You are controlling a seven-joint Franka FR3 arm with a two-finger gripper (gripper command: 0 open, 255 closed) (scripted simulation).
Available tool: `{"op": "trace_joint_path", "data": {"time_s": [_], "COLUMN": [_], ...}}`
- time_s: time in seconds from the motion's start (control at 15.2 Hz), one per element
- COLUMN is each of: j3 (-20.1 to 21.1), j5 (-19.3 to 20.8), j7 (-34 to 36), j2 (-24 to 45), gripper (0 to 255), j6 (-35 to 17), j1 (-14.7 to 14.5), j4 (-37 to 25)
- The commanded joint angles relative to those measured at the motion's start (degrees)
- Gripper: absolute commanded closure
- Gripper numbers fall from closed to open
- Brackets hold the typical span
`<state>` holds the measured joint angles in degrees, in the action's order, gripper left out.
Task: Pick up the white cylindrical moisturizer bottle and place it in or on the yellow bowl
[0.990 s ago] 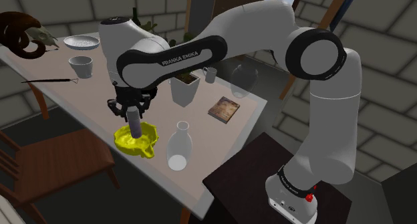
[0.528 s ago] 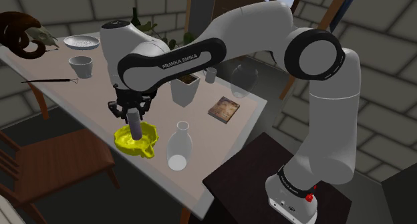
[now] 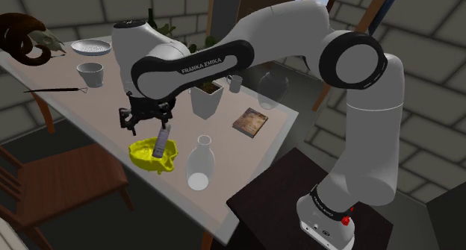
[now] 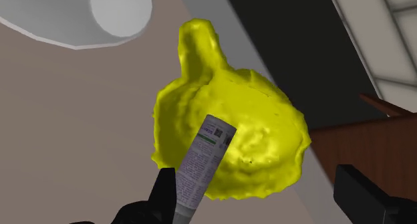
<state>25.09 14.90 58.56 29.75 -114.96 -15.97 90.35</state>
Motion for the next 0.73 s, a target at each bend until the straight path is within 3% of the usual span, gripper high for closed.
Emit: {"op": "trace_joint_path", "data": {"time_s": [0.0, 0.13, 0.66], "j3": [0.3, 0.6, 0.6], "j5": [-0.5, -1.0, -1.0], "j7": [-0.2, -0.6, -0.6], "j2": [-0.8, -1.6, -1.6], "gripper": [0, 0, 0], "j6": [2.4, 5.4, 5.4], "j1": [-0.1, -0.2, -0.2], "j4": [-1.7, -3.9, -3.9]}}
